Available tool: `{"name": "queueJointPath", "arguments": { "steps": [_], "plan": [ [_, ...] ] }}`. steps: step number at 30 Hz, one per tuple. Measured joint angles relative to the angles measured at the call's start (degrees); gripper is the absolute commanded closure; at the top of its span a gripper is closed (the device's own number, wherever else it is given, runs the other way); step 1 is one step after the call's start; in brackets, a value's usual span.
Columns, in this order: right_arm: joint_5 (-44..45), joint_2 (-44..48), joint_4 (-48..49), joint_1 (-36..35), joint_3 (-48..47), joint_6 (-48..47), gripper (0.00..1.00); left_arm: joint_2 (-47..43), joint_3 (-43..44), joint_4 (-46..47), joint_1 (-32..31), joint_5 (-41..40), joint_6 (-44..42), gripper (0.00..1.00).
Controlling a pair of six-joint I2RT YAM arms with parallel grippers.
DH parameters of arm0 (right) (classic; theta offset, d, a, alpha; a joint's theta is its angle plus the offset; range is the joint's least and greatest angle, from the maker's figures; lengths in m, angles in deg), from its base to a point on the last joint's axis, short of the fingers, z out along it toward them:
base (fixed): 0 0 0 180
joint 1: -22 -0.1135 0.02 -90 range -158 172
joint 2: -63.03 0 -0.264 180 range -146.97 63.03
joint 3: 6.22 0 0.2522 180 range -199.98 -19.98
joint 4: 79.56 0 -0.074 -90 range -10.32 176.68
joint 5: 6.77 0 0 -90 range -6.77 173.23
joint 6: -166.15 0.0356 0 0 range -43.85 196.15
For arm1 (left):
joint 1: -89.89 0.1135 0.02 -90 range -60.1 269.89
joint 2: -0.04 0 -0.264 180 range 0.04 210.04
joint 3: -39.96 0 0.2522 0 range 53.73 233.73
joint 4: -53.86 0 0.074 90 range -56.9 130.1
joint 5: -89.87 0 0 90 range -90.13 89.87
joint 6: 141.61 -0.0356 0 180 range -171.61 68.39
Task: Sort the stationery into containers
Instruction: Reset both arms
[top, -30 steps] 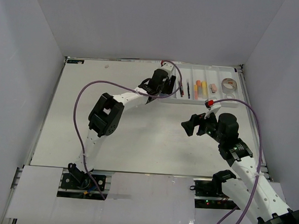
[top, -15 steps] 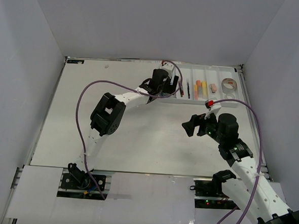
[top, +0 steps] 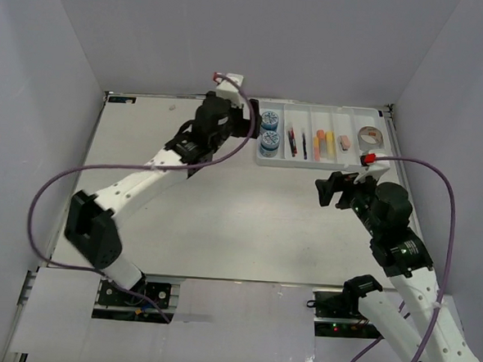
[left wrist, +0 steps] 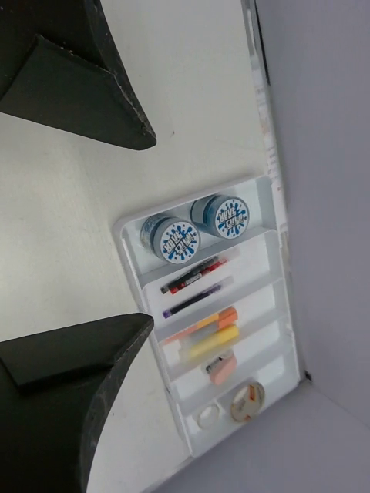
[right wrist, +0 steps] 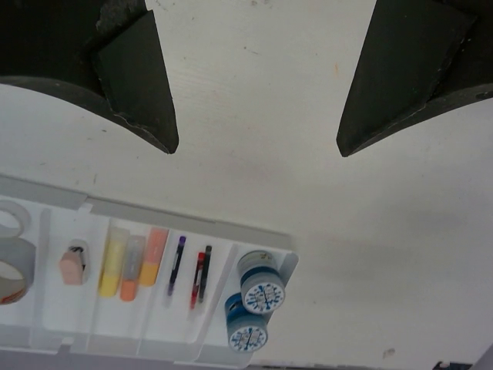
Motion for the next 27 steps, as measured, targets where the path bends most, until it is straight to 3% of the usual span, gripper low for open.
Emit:
{"name": "queueJointPath", "arguments": {
  "steps": [4, 8, 17, 22, 27],
  "plan": [
    [4.94, 3.17, -1.92, 0.00, -2.86, -0.44, 0.10, -20.96, -11.19, -0.66, 0.70, -2.89, 1.79, 0.02],
    [9.25, 6.08, -4.11, 0.00, -5.18, -1.57, 0.10, -34.93, -20.09, -4.15, 2.03, -6.86, 2.73, 0.02],
    [16.59, 12.39, -6.58, 0.00, -5.79, -7.04, 0.10, -53.09, -30.45, -17.99, 2.60, -18.43, 3.34, 0.02],
    [19.61, 16.81, -5.99, -0.02, -4.81, -9.66, 0.10, -65.92, -34.82, -18.78, 2.75, -24.11, 3.96, 0.03],
    [20.65, 20.31, -4.85, -0.02, -1.29, -10.88, 0.10, -73.09, -40.83, -18.36, 2.93, -27.19, 5.11, 0.03]
  ]
}}
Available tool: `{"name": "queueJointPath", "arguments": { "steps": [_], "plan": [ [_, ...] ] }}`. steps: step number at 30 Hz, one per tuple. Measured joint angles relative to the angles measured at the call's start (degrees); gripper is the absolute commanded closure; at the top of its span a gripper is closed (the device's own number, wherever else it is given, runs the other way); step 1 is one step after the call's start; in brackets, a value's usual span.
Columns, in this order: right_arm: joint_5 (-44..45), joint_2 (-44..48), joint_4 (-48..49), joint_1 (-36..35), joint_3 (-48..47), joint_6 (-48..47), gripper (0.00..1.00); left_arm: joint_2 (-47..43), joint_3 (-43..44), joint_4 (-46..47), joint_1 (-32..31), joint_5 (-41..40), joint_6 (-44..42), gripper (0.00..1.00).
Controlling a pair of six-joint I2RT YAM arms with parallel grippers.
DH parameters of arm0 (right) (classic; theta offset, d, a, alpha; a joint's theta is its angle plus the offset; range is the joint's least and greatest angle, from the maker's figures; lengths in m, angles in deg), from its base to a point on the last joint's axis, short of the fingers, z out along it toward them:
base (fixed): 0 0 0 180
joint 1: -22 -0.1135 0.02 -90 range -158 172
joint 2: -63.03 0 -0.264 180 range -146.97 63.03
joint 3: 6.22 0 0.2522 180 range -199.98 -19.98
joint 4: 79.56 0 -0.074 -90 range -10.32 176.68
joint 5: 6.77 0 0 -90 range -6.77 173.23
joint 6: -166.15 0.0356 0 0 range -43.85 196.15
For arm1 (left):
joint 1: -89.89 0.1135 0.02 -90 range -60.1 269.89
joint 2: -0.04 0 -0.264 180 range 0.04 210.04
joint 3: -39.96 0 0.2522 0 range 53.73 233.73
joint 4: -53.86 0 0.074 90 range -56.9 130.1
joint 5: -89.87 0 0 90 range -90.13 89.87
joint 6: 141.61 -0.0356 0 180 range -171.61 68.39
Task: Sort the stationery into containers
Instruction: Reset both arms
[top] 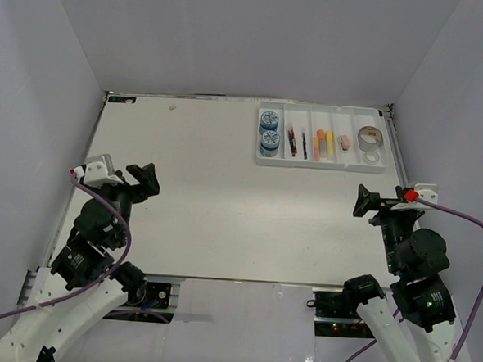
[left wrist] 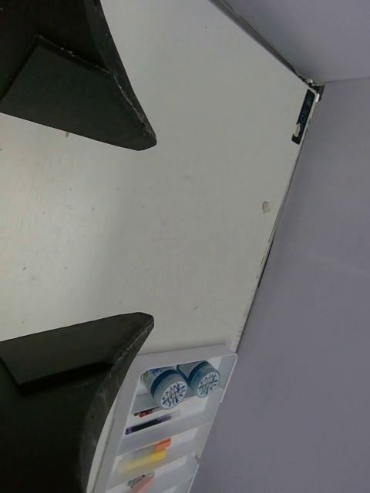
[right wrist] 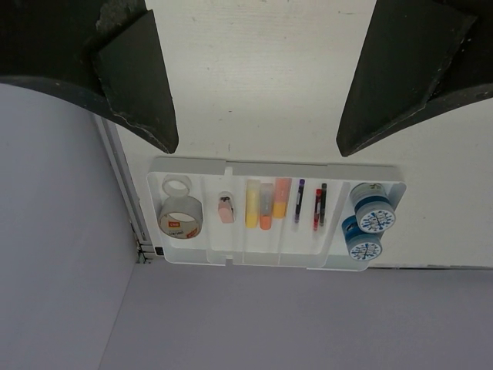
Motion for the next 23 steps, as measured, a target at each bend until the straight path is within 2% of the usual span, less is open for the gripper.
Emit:
{"name": "queueJointPath", "arguments": {
  "steps": [7, 13, 23],
  "plan": [
    [-0.09, 1.14, 0.68, -0.02, 2.54, -0.46, 0.10, -3.41, -7.19, 0.63, 0.00, -1.42, 0.98, 0.02],
    [-0.79, 1.14, 2.03, -0.02, 3.15, -0.61, 0.09, -3.39, -8.92, 5.27, 0.02, -2.56, 0.35, 0.02],
    [-2.45, 1.18, 3.43, -0.02, 4.02, -1.11, 0.09, -1.77, -10.05, 7.23, 1.46, -1.97, -0.13, 0.02]
  ]
}}
